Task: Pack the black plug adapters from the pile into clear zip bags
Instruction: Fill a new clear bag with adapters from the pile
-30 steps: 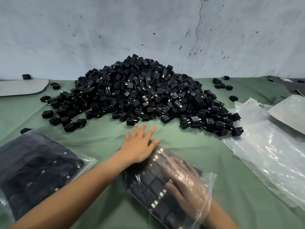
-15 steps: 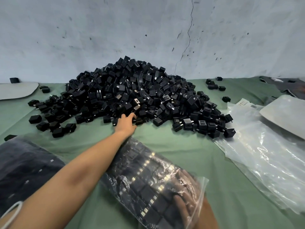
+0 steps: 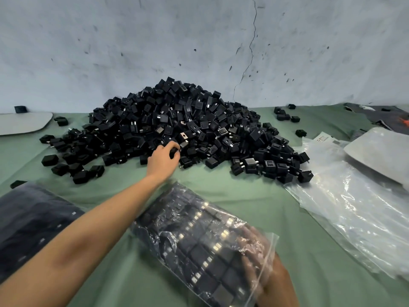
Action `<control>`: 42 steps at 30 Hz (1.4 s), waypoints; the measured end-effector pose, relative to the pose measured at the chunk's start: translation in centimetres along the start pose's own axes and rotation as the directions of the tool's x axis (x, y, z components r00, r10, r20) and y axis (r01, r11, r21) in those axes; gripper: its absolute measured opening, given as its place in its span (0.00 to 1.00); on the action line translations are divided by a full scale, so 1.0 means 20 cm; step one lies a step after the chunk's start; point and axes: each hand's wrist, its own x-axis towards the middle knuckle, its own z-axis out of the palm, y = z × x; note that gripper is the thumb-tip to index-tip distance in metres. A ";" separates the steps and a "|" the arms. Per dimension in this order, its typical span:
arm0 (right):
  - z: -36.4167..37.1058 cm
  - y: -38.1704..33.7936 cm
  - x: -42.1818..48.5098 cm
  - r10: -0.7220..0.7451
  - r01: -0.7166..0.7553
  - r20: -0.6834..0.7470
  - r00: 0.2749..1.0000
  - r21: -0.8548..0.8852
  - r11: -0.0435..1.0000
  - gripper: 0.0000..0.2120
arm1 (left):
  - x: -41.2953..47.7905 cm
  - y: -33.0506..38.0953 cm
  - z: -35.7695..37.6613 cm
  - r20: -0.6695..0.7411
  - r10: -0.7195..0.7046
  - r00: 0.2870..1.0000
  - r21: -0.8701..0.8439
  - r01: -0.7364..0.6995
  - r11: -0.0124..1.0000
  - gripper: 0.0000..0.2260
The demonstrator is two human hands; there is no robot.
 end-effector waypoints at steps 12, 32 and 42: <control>-0.59 -0.08 -0.15 -0.082 0.077 -0.086 0.993 -0.051 0.996 0.23 | -0.89 0.46 -0.39 0.789 0.193 0.583 -0.599 0.663 0.449 0.11; -0.72 0.20 -0.27 0.240 -0.241 0.048 0.970 0.021 0.970 0.12 | -1.26 0.60 -0.20 0.617 0.464 0.636 -0.072 -0.541 0.838 0.18; -0.56 0.13 -0.34 0.095 -0.125 0.292 0.952 0.084 0.989 0.08 | -1.25 0.69 -0.18 0.641 0.406 0.651 0.091 -0.590 0.803 0.12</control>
